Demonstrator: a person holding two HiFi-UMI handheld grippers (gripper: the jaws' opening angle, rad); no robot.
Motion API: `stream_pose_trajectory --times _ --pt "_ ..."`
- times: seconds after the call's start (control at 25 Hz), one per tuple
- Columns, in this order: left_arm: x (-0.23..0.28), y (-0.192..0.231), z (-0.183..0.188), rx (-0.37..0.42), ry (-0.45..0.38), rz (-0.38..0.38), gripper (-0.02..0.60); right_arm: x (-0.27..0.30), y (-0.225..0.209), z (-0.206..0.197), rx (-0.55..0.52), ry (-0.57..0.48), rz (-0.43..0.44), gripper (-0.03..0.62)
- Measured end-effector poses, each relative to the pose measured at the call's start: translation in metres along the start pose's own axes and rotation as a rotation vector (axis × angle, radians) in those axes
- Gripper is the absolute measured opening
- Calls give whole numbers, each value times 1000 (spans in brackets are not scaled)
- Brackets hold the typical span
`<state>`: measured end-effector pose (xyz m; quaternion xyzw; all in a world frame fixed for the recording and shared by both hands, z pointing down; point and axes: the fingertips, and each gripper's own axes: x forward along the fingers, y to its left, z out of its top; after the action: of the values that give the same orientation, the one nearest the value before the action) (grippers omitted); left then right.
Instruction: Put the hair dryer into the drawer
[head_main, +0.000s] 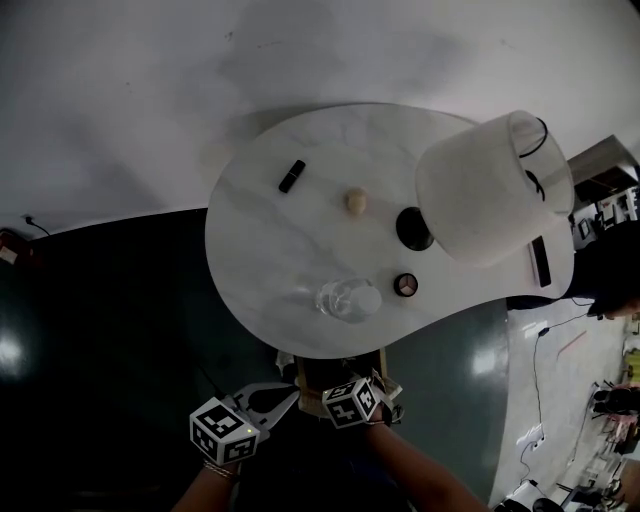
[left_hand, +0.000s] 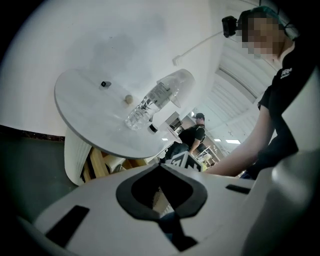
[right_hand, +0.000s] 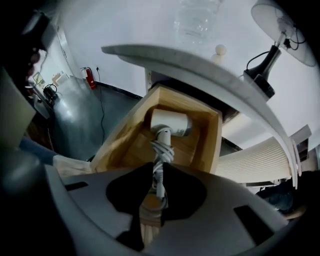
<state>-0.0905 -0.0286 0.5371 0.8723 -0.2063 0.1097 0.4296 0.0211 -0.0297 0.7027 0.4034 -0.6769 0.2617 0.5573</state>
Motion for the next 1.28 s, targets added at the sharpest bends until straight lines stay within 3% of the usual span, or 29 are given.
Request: stream_pose_trajectory --times 0.12,0.24,0.44,0.68,0.8,0.92,1.16,1.28 --pt "8 -5 5 20 -4 -11 8 -20 -2 -5 19 -40 12 41" --pt "13 -17 10 47 -11 -26 8 -48 -11 0 86 -149 32 28" --pt "18 -36 20 77 -77 -5 8 -110 -35 29 168 -440 136 18" --pt "26 -53 12 132 -123 112 8 -179 -64 63 230 -778 302 17" --pt "28 -71 12 138 -178 162 8 -210 -62 62 166 -864 401 17" --pt "34 -93 12 161 -226 200 8 -234 -61 53 103 -884 469 17" --pt "45 -144 1 177 -357 241 8 -282 -72 23 142 -990 588 17" --pt "48 -171 -10 176 -407 251 8 -306 -59 -2 -58 -1040 626 17"
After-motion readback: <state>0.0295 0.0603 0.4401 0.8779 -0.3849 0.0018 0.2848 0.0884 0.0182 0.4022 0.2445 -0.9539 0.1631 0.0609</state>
